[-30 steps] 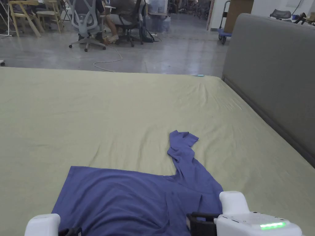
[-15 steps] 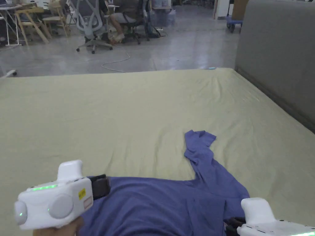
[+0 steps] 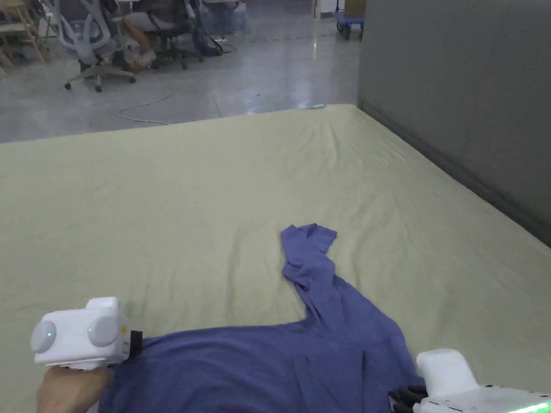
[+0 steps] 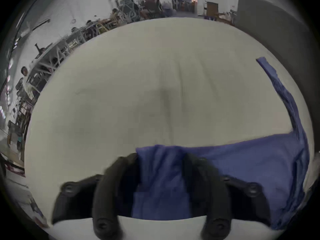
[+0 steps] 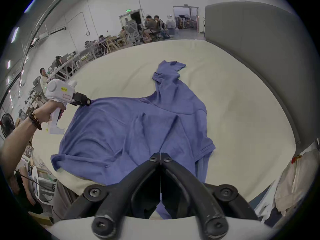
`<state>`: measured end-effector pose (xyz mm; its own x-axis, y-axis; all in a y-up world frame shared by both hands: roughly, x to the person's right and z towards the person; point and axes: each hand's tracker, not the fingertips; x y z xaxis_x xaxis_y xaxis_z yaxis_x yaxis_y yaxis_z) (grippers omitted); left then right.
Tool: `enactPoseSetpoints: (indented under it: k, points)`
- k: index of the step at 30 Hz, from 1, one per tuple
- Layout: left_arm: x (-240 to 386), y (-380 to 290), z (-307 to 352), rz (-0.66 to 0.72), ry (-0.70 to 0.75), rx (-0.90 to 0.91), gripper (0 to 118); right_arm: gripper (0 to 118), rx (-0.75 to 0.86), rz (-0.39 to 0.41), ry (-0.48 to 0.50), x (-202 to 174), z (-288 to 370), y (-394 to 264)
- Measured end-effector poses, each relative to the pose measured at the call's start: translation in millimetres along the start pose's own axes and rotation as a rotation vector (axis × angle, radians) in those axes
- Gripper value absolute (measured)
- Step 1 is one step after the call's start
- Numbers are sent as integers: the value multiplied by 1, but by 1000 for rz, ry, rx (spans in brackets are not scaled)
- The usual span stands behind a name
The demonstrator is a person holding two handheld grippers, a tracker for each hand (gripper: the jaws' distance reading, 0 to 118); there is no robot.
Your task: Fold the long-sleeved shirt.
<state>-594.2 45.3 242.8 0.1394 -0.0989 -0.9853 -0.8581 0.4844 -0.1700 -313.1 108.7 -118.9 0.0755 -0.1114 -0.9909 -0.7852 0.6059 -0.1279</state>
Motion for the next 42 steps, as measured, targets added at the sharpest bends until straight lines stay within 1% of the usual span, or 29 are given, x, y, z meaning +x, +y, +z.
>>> enactPoseSetpoints:
  k: [2, 4, 6, 7, 8, 9, 10, 11, 12, 13, 15, 16, 18, 19, 20, 22, 24, 25, 27, 28, 29, 30, 31, 33, 34, 36, 39, 41, 42]
  points:
    - [10, -2, 15, -36, -75, -17, 1, 0, 12, -3, -3, 9, -1, 11]
    - [1, -5, 22, 0, -141, -15, 1, 0, 65, 31, -24, 16, -4, 37]
    - [1, -10, 39, 40, -152, 40, 1, 0, 109, 37, -76, 32, -17, 67]
    - [-8, -11, 40, 35, -155, 51, 1, 0, 104, 32, -75, 38, -29, 86]
    - [-9, -13, 47, 34, -156, 59, 1, 3, 94, 35, -94, 42, -39, 103]
    - [-10, -15, 54, 34, -160, 66, 2, 25, 67, 29, -110, 50, -53, 123]
    - [-11, -18, 60, 35, -165, 74, 2, 68, 33, 21, -108, 57, -71, 139]
    - [-17, -18, 60, 35, -173, 79, 1, 91, 5, 10, -106, 63, -88, 151]
    - [-18, -20, 64, 36, -176, 85, 1, 95, -39, 12, -105, 67, -103, 159]
    - [-18, -22, 67, 35, -176, 91, 1, 92, -90, 9, -110, 75, -119, 165]
    - [-22, -23, 67, 32, -185, 96, 2, 91, -207, -15, -139, 80, -146, 169]
    - [-23, -23, 65, 37, -187, 92, 2, 84, -240, -29, -146, 81, -155, 167]
    - [-24, -23, 64, 37, -185, 85, 2, 65, -287, -12, -130, 78, -162, 156]
    - [-26, -23, 62, 34, -186, 83, 2, 61, -324, -6, -140, 76, -168, 151]
    - [-26, -23, 61, 30, -186, 80, 2, 61, -359, -5, -147, 75, -173, 145]
    - [-26, -22, 59, 26, -185, 72, 2, 59, -439, 11, -128, 76, -188, 131]
    - [-27, -22, 58, 26, -186, 68, 2, 56, -341, 22, -152, 70, -179, 129]
    - [-28, -22, 58, 27, -187, 67, 2, 49, -351, 9, -156, 66, -171, 127]
    - [-28, -23, 59, 28, -196, 63, 2, 34, -341, 22, -151, 59, -162, 124]
    - [-28, -22, 59, 29, -197, 62, 2, 24, -341, 50, -143, 55, -162, 120]
    - [-28, -22, 60, 30, -197, 63, 2, 15, -337, 58, -144, 57, -173, 121]
    - [-28, -20, 61, 31, -194, 67, 2, 3, -334, 73, -142, 56, -174, 121]
    - [-29, -21, 65, 34, -190, 76, 2, 0, -337, 78, -146, 55, -173, 124]
    - [-34, -13, 72, 38, -200, 85, 2, 0, -331, 69, -152, 52, -166, 135]
    - [-38, -6, 77, 53, -204, 86, 2, 0, -273, 70, -143, 51, -158, 145]
    - [-47, 11, 89, 65, -202, 101, 2, 0, -229, 52, -99, 50, -142, 172]
    - [-58, 48, 114, 70, -171, 155, 2, 0, -145, 69, -61, 39, -105, 222]
    - [-64, 74, 137, 63, -151, 211, 2, 0, -89, 108, -82, 34, -93, 262]
    - [-67, 88, 150, 59, -143, 230, 2, 0, -63, 138, -75, 29, -82, 282]
